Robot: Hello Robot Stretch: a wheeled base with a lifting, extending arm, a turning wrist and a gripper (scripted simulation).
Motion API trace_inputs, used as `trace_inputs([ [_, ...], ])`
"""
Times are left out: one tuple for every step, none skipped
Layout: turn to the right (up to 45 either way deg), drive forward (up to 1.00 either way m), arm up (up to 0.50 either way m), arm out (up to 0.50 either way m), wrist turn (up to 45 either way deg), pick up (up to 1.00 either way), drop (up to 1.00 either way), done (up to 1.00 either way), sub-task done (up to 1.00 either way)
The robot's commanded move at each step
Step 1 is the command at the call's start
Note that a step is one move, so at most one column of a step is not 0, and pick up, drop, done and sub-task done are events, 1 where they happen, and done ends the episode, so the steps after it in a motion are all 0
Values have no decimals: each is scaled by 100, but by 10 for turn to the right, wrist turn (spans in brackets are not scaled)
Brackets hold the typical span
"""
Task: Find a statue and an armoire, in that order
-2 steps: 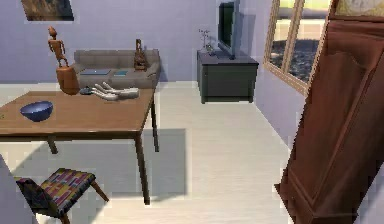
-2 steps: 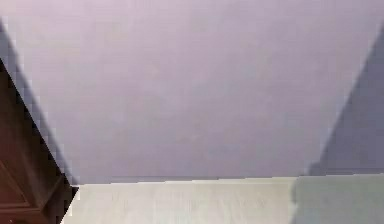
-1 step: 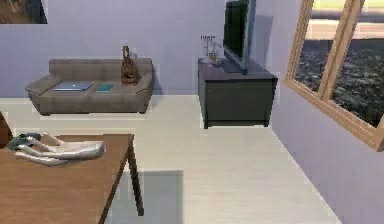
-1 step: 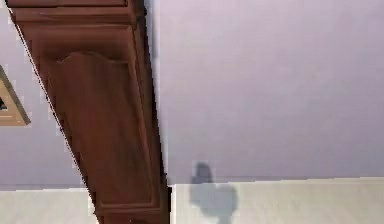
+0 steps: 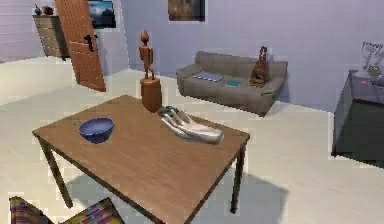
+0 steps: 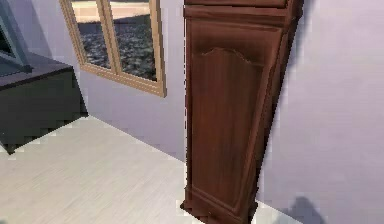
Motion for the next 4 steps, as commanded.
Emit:
trace_inputs([
  [0, 0, 0, 0, 0, 0, 0, 0, 100],
  [450, 0, 0, 0, 0, 0, 0, 0, 0],
  [330, 0, 0, 0, 0, 0, 0, 0, 0],
  [0, 20, 0, 0, 0, 0, 0, 0, 0],
])
